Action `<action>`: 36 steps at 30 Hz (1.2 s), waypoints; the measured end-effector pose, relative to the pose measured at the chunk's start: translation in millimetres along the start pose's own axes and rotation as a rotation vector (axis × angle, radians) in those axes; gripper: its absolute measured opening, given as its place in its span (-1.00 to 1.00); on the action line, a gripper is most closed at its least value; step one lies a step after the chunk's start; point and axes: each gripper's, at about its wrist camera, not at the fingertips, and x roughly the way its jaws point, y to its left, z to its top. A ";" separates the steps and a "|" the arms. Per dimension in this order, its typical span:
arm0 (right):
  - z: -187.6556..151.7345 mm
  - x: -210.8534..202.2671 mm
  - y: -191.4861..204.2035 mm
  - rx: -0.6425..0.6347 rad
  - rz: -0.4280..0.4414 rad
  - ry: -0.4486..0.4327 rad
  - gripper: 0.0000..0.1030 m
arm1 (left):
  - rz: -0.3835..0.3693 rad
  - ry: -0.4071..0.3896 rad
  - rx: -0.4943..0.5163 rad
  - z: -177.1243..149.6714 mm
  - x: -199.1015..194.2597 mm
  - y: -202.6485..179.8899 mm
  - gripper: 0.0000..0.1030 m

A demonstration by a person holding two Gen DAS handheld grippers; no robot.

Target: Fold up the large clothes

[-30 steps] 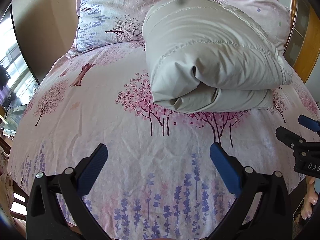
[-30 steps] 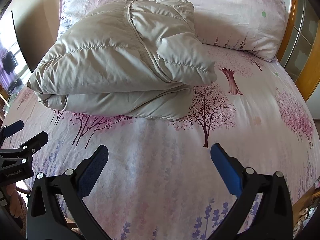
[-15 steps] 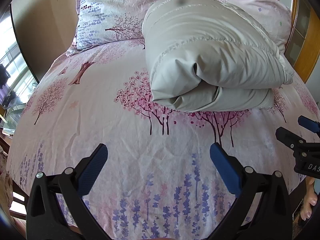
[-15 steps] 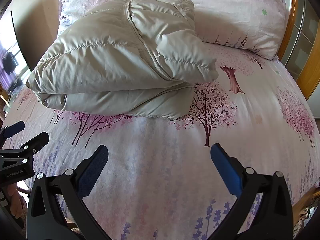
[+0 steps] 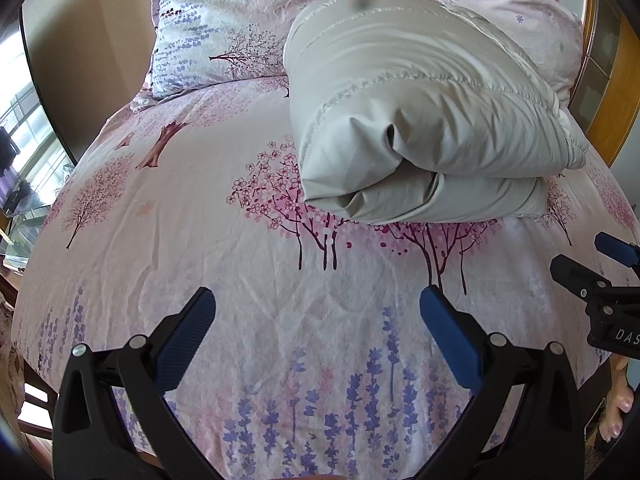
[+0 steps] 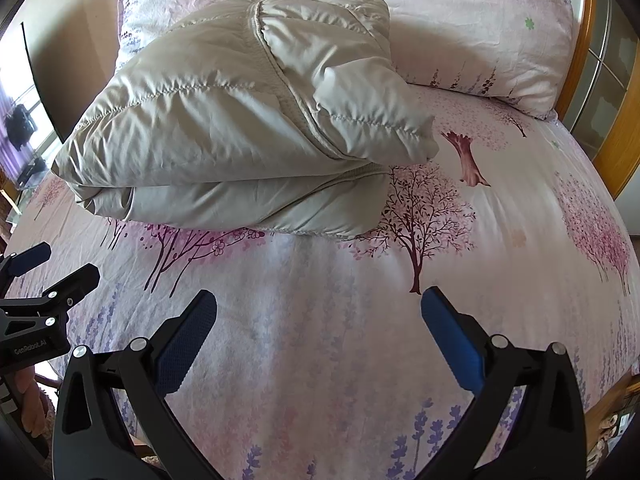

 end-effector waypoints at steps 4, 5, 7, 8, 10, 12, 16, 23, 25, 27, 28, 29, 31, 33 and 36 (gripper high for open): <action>0.0 0.1 0.6 0.001 0.000 0.000 0.97 | 0.000 0.001 0.000 0.0 0.7 0.0 0.96; 0.0 0.2 0.5 0.000 0.000 0.001 0.97 | 0.001 0.001 0.000 0.0 0.6 0.1 0.96; 0.1 0.3 0.3 0.001 0.000 0.001 0.97 | 0.000 0.001 0.000 -0.3 1.1 -0.4 0.96; 0.1 0.5 0.4 0.000 0.000 0.001 0.97 | 0.000 0.001 0.000 -0.7 1.6 -0.7 0.96; 0.2 0.4 0.2 0.001 0.000 0.001 0.97 | 0.000 0.001 0.000 -0.6 1.6 -0.8 0.96; 0.0 0.4 1.2 0.002 -0.001 0.001 0.97 | 0.000 0.001 0.001 -0.7 1.5 -1.1 0.96; 0.1 0.5 1.2 0.002 0.000 0.002 0.97 | -0.001 0.001 0.000 -0.6 3.1 -1.6 0.96; 0.3 1.2 2.0 0.003 0.000 0.002 0.97 | -0.002 0.004 0.000 -1.4 3.9 -3.1 0.96; 0.3 2.1 2.9 0.003 0.000 0.004 0.97 | -0.003 0.005 0.001 -1.5 5.3 -4.1 0.96; 0.3 3.0 3.1 0.004 -0.001 0.005 0.97 | -0.004 0.004 -0.001 -1.5 5.6 -4.6 0.96; 0.4 3.2 2.9 0.004 -0.001 0.006 0.97 | -0.004 0.002 -0.002 -1.9 5.3 -5.0 0.96; 0.2 3.7 2.8 0.005 0.000 0.008 0.97 | -0.005 0.000 -0.002 -1.6 5.3 -4.8 0.96; 0.1 4.1 3.0 0.006 0.000 0.009 0.97 | -0.006 -0.004 -0.003 -1.6 4.8 -5.2 0.96; 0.2 4.0 1.8 0.007 -0.001 0.008 0.97 | -0.007 -0.005 -0.002 -1.1 4.1 -4.8 0.96; 0.2 4.2 1.1 0.009 -0.001 0.006 0.97 | -0.012 -0.004 -0.002 -0.7 3.7 -4.8 0.96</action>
